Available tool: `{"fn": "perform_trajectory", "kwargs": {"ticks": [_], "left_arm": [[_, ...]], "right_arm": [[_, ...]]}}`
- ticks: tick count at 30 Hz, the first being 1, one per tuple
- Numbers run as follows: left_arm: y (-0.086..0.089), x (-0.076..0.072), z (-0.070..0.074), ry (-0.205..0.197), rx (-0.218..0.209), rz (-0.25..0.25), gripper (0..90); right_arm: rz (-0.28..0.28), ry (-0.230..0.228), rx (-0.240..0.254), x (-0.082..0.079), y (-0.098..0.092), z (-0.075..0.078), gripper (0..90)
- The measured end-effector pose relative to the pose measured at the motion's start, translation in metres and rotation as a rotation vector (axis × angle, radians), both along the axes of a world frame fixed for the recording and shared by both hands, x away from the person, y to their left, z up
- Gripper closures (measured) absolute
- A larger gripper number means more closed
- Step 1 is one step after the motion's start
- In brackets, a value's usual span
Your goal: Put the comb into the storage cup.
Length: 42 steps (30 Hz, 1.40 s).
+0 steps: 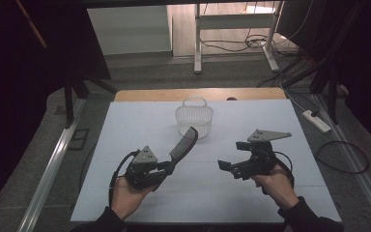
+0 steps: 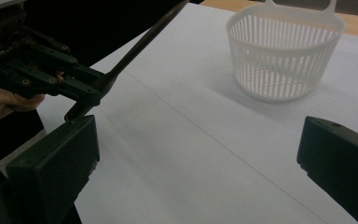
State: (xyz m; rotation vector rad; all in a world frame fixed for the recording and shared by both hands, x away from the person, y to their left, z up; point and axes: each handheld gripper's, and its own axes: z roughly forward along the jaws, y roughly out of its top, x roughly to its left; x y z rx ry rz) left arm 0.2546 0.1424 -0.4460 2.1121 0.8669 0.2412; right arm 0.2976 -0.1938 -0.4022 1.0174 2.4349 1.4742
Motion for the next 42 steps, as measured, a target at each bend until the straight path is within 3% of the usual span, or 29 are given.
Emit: {"fn": "perform_trajectory", "kwargs": {"ticks": [21, 42], "left_arm": [[-0.008, 0.004, 0.0, -0.016, 0.0, 0.004, 72.9], [-0.023, 0.006, -0.001, -0.033, 0.003, -0.009, 72.9]], "right_arm": [[0.037, 0.055, 0.029, 0.016, 0.026, 0.002, 0.0], [0.024, 0.136, -0.01, 0.037, 0.06, 0.005, 0.0]]}}
